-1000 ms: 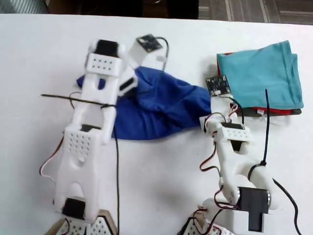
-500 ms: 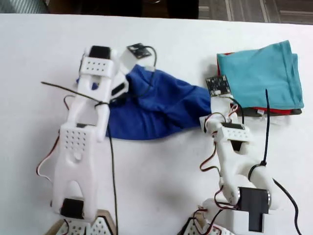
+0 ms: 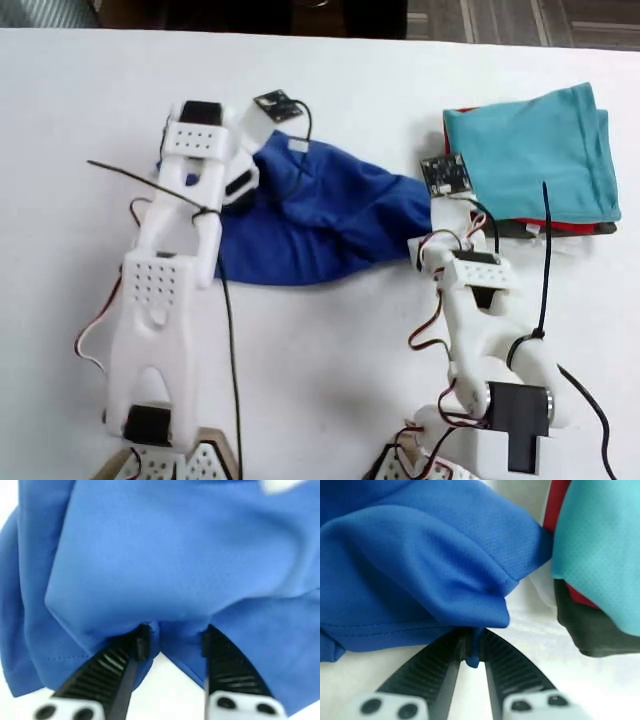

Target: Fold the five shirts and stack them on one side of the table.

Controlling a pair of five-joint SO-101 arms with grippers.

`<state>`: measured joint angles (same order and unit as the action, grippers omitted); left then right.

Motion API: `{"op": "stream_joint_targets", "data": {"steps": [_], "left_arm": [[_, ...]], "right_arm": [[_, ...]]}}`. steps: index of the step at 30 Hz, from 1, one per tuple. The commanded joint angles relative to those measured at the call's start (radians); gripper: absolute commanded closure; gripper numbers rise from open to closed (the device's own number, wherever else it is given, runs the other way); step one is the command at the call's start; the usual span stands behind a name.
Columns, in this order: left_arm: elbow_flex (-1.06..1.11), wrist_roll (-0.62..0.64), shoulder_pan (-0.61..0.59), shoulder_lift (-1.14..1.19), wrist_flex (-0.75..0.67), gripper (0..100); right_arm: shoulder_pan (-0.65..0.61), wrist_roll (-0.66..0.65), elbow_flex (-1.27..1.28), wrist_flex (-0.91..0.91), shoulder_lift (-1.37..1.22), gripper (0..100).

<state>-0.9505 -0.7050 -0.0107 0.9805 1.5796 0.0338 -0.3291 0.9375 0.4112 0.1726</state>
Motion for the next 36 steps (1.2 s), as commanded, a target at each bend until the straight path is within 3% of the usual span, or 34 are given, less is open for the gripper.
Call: {"op": "stream_joint_targets", "data": {"steps": [1,9,14,20,31,36], "left_arm": [[-0.004,-0.005,0.026,-0.009,-0.015,86],[-0.013,-0.003,0.044,-0.017,0.0,83],[-0.105,-0.011,0.048,-0.035,0.126,98],[-0.282,-0.003,0.038,-0.068,0.207,97],[-0.288,-0.002,0.011,-0.305,0.207,97],[-0.288,0.011,-0.034,-0.422,0.207,97]], "right_arm": [[0.007,0.005,-0.028,-0.015,-0.001,97.8],[0.007,0.005,-0.028,-0.015,-0.001,97.8],[0.007,0.005,-0.028,-0.015,-0.001,97.8],[0.007,0.005,-0.028,-0.015,-0.002,97.8],[0.001,0.006,-0.035,-0.001,0.01,97.8],[-0.015,0.006,-0.264,0.285,0.128,97.8]]}}
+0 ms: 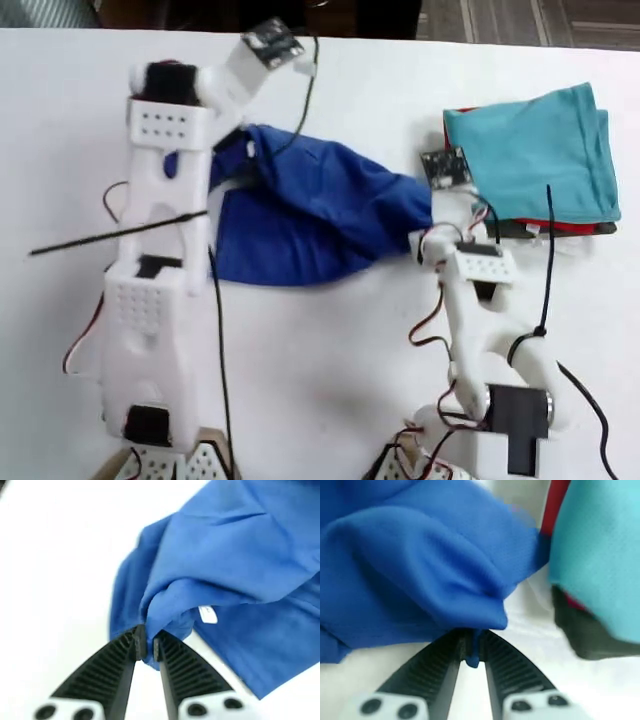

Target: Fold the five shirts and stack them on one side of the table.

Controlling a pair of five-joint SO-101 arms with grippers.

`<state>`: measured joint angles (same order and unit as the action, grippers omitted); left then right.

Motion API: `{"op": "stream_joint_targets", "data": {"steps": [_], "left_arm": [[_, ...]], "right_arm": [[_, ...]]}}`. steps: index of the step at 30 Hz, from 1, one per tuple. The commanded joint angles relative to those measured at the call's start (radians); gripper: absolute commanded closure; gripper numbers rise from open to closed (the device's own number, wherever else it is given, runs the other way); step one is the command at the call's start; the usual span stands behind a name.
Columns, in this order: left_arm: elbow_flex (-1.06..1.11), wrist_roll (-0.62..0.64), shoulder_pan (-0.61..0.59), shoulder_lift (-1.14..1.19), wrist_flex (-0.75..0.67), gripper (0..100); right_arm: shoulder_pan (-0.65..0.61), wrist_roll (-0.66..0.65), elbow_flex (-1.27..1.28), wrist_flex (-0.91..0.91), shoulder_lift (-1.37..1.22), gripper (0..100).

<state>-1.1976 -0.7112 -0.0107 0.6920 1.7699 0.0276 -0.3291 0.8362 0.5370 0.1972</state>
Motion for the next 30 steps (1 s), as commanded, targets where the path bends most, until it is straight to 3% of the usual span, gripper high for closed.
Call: {"op": "stream_joint_targets", "data": {"steps": [1,7,24,30], "left_arm": [[-0.041,0.025,-0.044,-0.161,0.017,97],[-0.041,0.025,-0.112,-0.328,0.018,97],[-0.035,0.103,-0.206,-0.644,0.018,97],[0.133,0.101,-0.241,-0.738,0.015,97]], "right_arm": [[-0.005,0.006,-0.229,0.216,0.139,97.8],[-0.01,0.003,-0.598,0.449,0.263,97.8],[-0.11,-0.005,-1.32,0.662,0.278,97.9],[-0.117,-0.152,-1.461,0.661,0.271,97.9]]}}
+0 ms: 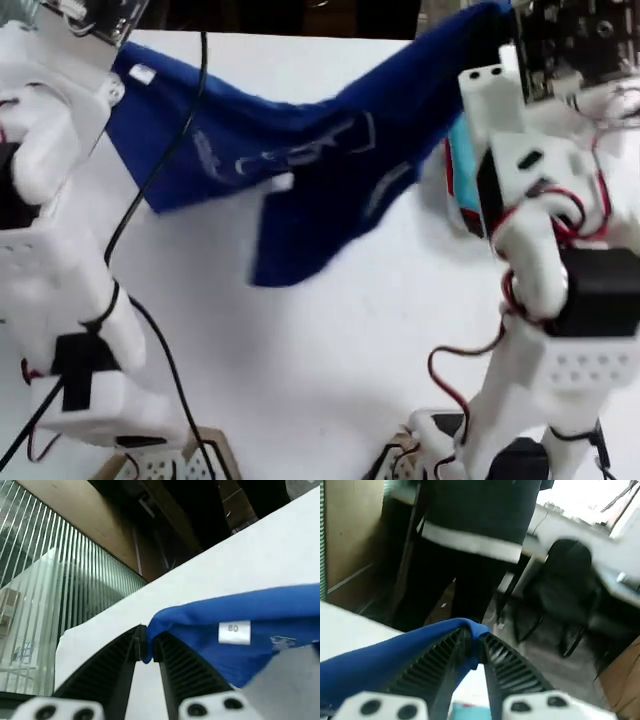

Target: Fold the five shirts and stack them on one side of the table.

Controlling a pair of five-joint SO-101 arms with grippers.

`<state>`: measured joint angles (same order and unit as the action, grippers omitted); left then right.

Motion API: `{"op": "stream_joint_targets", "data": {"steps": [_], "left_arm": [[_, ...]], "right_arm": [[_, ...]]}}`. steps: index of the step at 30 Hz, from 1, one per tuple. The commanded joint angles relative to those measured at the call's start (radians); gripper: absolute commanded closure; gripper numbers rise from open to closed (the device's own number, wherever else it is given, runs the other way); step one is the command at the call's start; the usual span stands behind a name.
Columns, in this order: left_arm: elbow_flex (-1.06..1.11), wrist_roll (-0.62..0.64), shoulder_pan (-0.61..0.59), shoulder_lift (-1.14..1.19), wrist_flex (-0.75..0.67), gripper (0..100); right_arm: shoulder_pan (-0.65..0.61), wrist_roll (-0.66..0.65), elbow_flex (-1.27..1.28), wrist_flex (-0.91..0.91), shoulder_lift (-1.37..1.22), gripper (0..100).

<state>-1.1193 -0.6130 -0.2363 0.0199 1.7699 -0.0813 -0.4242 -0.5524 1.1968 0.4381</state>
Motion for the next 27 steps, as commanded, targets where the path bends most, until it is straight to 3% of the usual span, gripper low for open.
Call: {"op": "stream_joint_targets", "data": {"steps": [1,10,15,27], "left_arm": [[0.073,0.003,-0.015,-0.081,0.015,97],[0.11,0.005,-0.014,-0.192,0.015,97],[0.111,0.006,-0.038,-0.201,0.017,97],[0.321,0.006,-0.138,-0.207,0.014,97]], "right_arm": [[-0.005,-0.074,-0.084,0.001,0.028,97.9],[0.001,-0.135,-0.209,0.042,0.039,97.9],[-0.002,-0.051,-0.325,0.147,0.039,97.9],[0.058,-0.041,-0.336,0.15,-0.024,97.9]]}}
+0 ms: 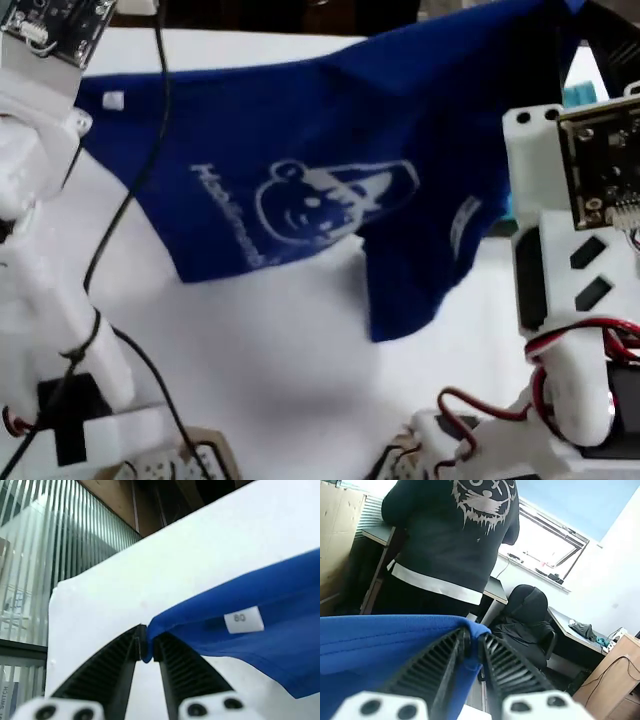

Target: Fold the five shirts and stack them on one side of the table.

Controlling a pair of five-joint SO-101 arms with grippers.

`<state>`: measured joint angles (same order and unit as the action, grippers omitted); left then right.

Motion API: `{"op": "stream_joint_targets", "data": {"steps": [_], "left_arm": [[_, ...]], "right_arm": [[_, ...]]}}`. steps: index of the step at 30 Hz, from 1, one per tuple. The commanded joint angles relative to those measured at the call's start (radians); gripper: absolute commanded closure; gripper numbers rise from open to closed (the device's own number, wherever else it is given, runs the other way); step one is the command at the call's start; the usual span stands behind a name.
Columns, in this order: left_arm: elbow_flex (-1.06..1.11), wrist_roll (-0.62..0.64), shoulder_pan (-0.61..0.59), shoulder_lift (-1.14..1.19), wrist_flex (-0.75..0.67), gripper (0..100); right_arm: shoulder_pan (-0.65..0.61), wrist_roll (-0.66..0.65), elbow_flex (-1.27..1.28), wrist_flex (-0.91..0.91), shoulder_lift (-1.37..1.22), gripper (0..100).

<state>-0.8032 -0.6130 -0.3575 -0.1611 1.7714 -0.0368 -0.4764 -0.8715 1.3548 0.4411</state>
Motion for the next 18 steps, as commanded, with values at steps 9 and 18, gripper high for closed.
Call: {"op": "stream_joint_targets", "data": {"steps": [9,18], "left_arm": [[-0.002,0.005,-0.023,-0.041,0.012,97],[0.008,0.005,-0.023,-0.267,0.014,97]], "right_arm": [[0.012,0.044,-0.015,-0.012,-0.045,97.9],[0.012,0.044,-0.026,0.087,0.163,97.9]]}}
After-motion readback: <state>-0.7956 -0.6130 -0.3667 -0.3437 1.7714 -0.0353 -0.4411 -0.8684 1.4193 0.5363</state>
